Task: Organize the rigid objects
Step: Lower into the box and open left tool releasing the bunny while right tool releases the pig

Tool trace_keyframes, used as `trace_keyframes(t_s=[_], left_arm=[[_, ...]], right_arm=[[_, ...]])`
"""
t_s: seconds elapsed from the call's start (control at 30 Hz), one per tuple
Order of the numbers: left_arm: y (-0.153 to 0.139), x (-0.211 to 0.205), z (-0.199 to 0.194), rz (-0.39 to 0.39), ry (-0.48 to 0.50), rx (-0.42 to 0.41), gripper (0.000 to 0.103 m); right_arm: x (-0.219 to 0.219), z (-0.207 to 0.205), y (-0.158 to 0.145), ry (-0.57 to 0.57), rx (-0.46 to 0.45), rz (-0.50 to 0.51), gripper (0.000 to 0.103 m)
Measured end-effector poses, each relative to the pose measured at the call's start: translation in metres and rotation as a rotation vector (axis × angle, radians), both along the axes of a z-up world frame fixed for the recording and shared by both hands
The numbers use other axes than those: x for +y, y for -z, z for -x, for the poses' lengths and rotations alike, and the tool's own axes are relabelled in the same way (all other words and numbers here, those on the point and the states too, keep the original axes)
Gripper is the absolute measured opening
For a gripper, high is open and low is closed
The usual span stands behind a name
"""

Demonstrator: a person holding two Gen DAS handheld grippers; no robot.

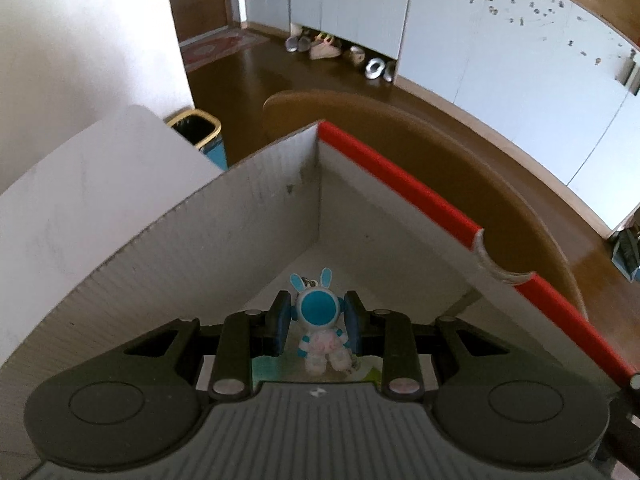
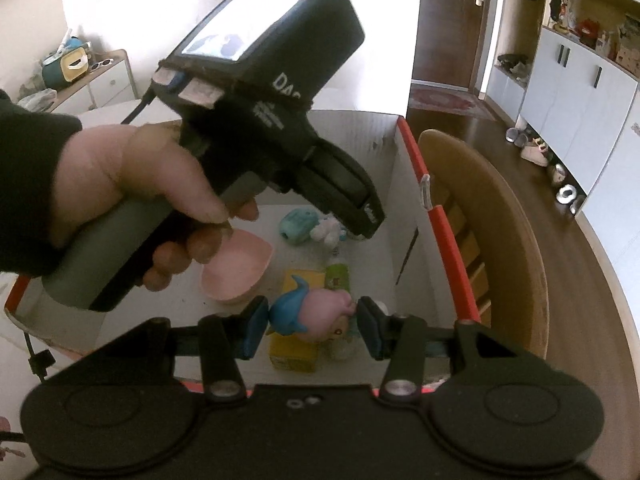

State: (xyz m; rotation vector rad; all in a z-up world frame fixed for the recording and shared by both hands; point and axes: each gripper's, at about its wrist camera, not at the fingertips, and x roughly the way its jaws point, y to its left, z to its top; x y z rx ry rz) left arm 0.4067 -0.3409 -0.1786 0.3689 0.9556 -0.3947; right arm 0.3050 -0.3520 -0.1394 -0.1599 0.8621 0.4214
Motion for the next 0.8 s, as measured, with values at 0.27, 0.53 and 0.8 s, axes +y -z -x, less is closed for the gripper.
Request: trace_keyframes(t_s=[0.27,0.53,0.8], left_arm=[[0.001,0.009,-0.002,-0.021,-0.034,0.028,0.028],[-0.009,0.02,0.005,-0.036,-0.047,0.033,0.029],[-0.031,0.036,0.03,-0.001,-0.045,0.0,0.029]], right_arm=[[-0.003,-0.005,0.001,0.019,0.013,-0.009,0.049],[-0.005,-0.007,-0.004,0.045,0.012,-0.005,0.056],[-0.009,-0.002,-0.009,0.072,0.017,-0.032,0.061]])
